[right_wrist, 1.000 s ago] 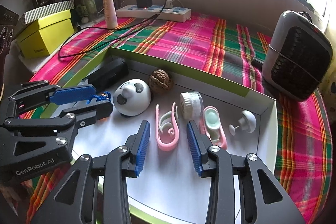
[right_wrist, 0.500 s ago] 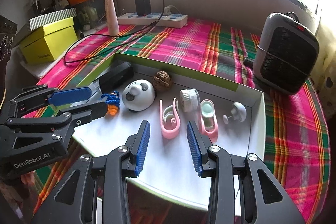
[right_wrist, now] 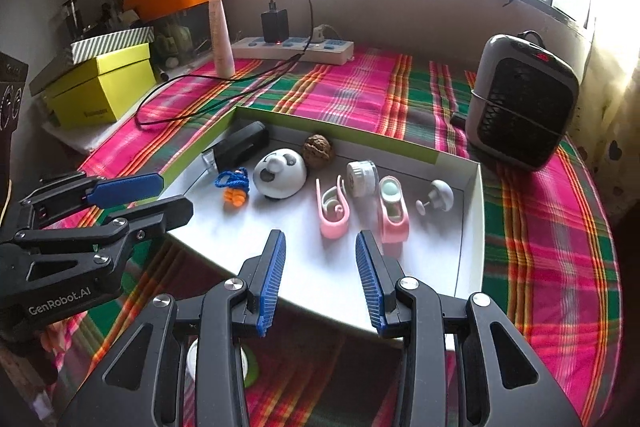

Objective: Organize objects
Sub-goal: 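Withdraw both tools from the box toward the green-and-white spool on the cloth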

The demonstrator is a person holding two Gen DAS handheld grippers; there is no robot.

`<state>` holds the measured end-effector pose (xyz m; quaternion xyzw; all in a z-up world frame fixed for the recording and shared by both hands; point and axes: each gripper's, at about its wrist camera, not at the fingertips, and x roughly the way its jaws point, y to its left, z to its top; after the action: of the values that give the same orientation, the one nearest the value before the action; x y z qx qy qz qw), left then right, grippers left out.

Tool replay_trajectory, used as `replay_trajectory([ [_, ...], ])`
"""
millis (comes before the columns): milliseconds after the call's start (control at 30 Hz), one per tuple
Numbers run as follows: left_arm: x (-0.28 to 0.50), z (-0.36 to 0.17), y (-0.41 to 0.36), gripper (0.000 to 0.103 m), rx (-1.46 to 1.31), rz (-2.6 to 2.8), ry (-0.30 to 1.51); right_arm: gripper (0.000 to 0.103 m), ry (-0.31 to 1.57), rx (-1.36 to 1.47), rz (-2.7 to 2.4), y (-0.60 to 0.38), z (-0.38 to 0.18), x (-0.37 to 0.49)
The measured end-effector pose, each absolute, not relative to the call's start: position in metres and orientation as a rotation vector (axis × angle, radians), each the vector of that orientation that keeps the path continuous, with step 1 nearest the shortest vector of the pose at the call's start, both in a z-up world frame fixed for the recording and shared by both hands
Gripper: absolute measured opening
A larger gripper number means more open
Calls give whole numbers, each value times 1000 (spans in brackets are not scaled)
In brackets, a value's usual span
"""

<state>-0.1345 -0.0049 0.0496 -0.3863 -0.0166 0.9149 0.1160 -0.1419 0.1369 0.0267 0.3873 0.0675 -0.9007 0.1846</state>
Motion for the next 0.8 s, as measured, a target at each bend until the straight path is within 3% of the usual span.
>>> replay_trajectory([
  [800,-70,55,12,44,-1045,2612,-77,38,129,1066,-2615,162,27,-78],
])
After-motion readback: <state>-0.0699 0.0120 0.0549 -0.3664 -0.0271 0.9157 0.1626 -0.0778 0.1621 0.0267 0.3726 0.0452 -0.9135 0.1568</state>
